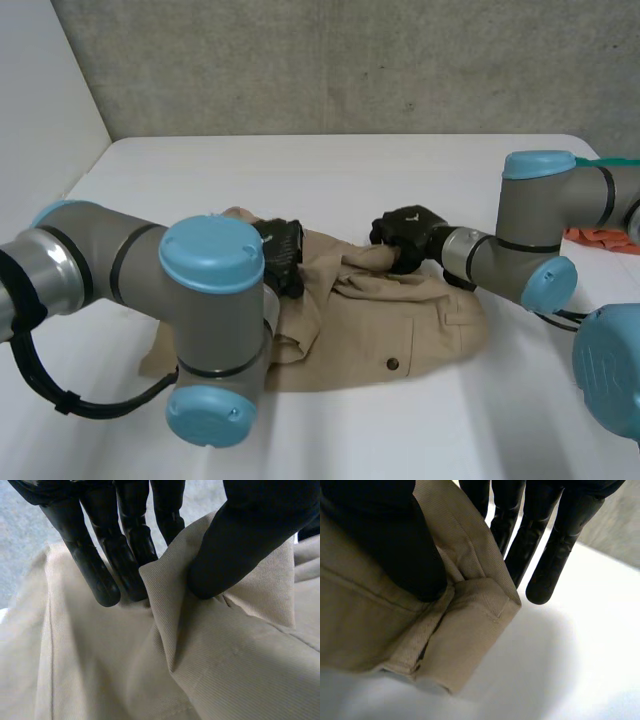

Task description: Fold the laundry.

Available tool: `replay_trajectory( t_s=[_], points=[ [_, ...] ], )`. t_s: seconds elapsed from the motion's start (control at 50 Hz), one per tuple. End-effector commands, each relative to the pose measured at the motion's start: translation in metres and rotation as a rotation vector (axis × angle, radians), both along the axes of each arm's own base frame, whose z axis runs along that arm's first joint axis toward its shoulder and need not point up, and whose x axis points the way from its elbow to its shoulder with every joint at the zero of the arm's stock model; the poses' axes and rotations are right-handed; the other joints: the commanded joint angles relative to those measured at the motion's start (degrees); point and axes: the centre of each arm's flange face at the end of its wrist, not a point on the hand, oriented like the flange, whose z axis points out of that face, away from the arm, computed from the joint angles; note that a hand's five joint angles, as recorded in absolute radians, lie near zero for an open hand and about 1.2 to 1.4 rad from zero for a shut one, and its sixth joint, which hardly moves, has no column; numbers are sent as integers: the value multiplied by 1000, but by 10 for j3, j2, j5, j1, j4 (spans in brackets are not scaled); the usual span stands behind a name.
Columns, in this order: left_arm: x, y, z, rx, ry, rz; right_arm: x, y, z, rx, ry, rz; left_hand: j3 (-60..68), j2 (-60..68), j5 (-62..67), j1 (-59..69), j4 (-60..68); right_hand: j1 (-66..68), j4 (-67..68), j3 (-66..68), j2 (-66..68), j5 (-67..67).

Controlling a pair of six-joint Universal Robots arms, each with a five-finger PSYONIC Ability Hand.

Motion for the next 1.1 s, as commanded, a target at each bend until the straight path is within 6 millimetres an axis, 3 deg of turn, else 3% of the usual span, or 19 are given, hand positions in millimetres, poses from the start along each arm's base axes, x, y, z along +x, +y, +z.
replay_trajectory(
  t_s=[0.02, 0.06, 0.14, 0.16, 0.18, 0.24, 0.26, 0.32, 0.4, 0.46, 0.5, 0.58, 0.6, 0.72, 0.74, 0.76, 0.86, 0.98, 1.1],
  points=[
    [15, -52, 42, -164, 17, 81, -1, -37, 42, -210, -53, -164, 125, 119, 142, 162, 114, 268, 120, 147, 131, 165],
    [27, -81, 69, -279, -1, 125, -2, -46, 61, -280, -77, -217, 125, 119, 142, 162, 114, 268, 120, 147, 131, 165],
    [29, -110, 129, -529, -17, 130, -2, -59, 127, -496, -172, -300, 125, 119, 142, 162, 114, 268, 120, 147, 131, 165],
    [28, -114, 141, -579, -13, 128, 0, -57, 158, -582, -221, -318, 125, 119, 142, 162, 114, 268, 120, 147, 131, 165],
    [28, -120, 165, -681, -9, 129, 2, -54, 175, -629, -249, -321, 125, 119, 142, 162, 114, 268, 120, 147, 131, 165],
    [33, -129, 198, -816, 3, 150, 3, -44, 216, -734, -315, -327, 125, 119, 142, 162, 114, 268, 120, 147, 131, 165],
    [37, -132, 213, -874, 18, 156, 1, -37, 240, -795, -350, -336, 125, 119, 142, 162, 114, 268, 120, 147, 131, 165],
    [38, -127, 234, -942, 43, 134, -5, -21, 281, -889, -408, -346, 125, 119, 142, 162, 114, 268, 120, 147, 131, 165],
    [42, -111, 252, -979, 52, 99, -1, 2, 303, -911, -428, -320, 125, 119, 142, 162, 114, 268, 120, 147, 131, 165],
    [45, -104, 246, -959, 40, 82, 5, 23, 307, -893, -415, -291, 125, 119, 142, 162, 114, 268, 120, 147, 131, 165],
    [48, -95, 240, -937, 27, 69, 3, 28, 303, -876, -383, -290, 125, 119, 142, 162, 114, 268, 120, 147, 131, 165],
    [54, -77, 216, -865, -15, 27, -1, 36, 268, -794, -248, -274, 125, 119, 142, 162, 114, 268, 120, 147, 131, 165],
    [55, -74, 209, -844, -26, 12, -4, 43, 250, -751, -176, -260, 125, 119, 142, 162, 114, 268, 120, 147, 131, 165],
    [64, -41, 141, -644, -120, -76, -14, 62, 196, -618, 25, -211, 125, 119, 142, 162, 114, 268, 120, 147, 131, 165],
    [65, -35, 135, -626, -127, -91, -14, 66, 183, -585, 54, -196, 125, 119, 142, 162, 114, 22, -126, -99, -115, -81],
    [64, -23, 126, -603, -135, -127, -15, 66, 178, -571, 64, -195, 125, 119, 142, 162, 114, -105, -254, -227, -243, -208],
    [59, 11, 119, -590, -124, -238, -8, 52, 144, -505, 97, -174, 125, 119, 142, 162, 114, -432, -580, -553, -569, -535],
    [56, 43, 126, -610, -102, -292, -4, 41, 118, -373, 67, -135, 125, 119, 142, 162, 114, -432, -580, -553, -569, -535],
    [60, 52, 134, -622, -93, -293, -3, 47, 85, -60, -90, -213, 125, 119, 142, 162, 114, -432, -580, -553, -569, -535]
  ],
)
